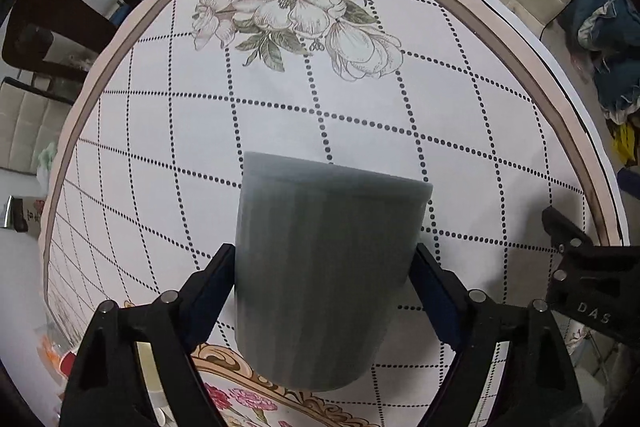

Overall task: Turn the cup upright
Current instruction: 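Close the left gripper around the grey mug's body, then lift the grey mug with the left gripper and carry it toward the flower oval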

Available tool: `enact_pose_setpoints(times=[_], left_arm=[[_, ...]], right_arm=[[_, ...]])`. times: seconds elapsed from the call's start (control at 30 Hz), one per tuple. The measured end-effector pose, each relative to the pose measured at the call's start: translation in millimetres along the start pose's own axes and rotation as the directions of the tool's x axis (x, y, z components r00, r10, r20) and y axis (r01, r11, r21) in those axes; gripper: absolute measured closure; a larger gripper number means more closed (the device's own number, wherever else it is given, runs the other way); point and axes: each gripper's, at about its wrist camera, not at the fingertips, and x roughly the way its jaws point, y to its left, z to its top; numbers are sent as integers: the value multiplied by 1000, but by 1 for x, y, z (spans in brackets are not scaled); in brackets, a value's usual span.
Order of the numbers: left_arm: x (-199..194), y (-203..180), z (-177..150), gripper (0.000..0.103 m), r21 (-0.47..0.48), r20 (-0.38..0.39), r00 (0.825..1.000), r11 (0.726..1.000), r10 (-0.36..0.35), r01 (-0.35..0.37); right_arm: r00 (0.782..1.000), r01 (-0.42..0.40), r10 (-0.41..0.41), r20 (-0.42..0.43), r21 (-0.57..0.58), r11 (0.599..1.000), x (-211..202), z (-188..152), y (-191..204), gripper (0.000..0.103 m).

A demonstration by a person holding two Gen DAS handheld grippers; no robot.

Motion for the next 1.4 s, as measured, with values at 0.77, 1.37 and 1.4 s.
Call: enact_pose_setpoints(times=[0.77, 1.37, 1.4], left_arm=[[-75, 43, -76, 20, -247, 130, 991, 969, 32, 1], [-63, 112, -291, 20, -644, 17, 1000, 764, -25, 30], [-53, 116, -303, 20, -679, 4, 999, 734, -43, 34]], right_arm=[[994, -12, 18, 107, -50, 999, -57, -52, 9, 0], [986, 4, 29, 162, -202, 979, -100, -166, 111, 0], [987, 6, 28, 160, -210, 978, -98, -173, 117, 0]])
